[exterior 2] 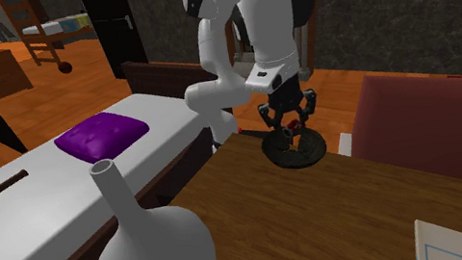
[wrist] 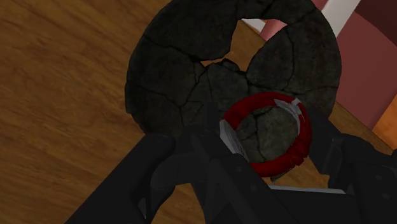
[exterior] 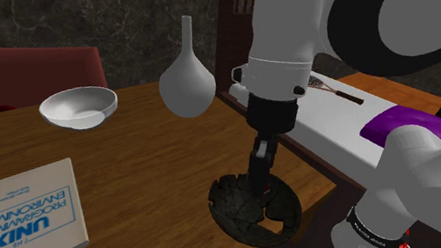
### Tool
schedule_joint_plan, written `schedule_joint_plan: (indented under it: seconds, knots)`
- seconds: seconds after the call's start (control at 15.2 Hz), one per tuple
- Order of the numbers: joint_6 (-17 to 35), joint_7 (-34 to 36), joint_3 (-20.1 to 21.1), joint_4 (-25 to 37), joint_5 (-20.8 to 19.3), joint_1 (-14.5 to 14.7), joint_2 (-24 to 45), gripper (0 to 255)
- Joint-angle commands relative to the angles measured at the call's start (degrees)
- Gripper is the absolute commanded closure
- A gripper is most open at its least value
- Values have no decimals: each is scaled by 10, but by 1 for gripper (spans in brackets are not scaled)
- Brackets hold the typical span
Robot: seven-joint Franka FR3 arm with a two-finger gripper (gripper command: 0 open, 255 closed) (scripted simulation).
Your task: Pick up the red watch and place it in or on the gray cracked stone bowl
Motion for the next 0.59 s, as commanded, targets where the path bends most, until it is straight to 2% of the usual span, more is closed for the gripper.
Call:
schedule_joint_plan:
  seconds: [0.0, 0.2, 0.53]
  knots:
    - [14, -2, 4, -13, 4, 1, 1, 255]
    - [39, -7, 10, -34, 10, 3, 4, 255]
    - [39, -7, 10, -34, 10, 3, 4, 255]
